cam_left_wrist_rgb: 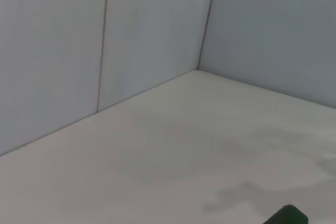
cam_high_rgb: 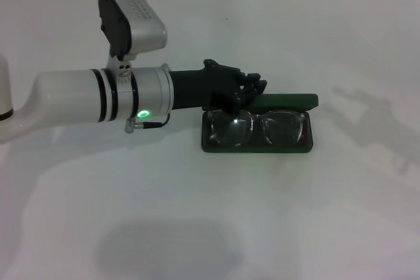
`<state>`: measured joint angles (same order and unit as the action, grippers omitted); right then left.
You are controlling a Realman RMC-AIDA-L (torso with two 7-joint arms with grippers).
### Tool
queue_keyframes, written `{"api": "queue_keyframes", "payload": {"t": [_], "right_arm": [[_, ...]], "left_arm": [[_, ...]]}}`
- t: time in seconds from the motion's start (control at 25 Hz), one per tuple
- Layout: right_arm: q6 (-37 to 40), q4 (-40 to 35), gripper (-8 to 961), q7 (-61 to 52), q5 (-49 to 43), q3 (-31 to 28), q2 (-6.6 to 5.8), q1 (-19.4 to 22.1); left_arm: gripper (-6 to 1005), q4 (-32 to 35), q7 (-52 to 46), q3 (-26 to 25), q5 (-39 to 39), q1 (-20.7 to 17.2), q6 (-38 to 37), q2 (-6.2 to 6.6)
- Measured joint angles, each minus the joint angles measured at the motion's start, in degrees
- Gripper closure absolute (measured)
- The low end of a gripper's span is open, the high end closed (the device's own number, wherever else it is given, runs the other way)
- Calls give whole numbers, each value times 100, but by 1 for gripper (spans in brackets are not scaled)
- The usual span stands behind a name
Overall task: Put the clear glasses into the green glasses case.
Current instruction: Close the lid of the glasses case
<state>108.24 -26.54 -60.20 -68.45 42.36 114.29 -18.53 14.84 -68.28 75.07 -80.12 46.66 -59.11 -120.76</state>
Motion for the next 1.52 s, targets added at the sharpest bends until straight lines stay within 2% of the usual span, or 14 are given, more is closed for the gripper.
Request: {"api": "queue_keyframes", "payload": {"t": [0.16,0.88,1.16,1.52], "right_arm": [[-34,0,572,0,-2,0,3,-2],[-70,0,573,-1,-2,0,-3,12],[-65,0,573,-1,-20,0,3,25],[34,0,574,-20,-77,-22,6,114]], "left_arm": [[830,40,0,295,246,-20,36,1],[824,9,36,399,237,-106,-207,3],[821,330,38,866,542,-362,-215,1],[818,740,-113,891,590,-386,-416,38]]}}
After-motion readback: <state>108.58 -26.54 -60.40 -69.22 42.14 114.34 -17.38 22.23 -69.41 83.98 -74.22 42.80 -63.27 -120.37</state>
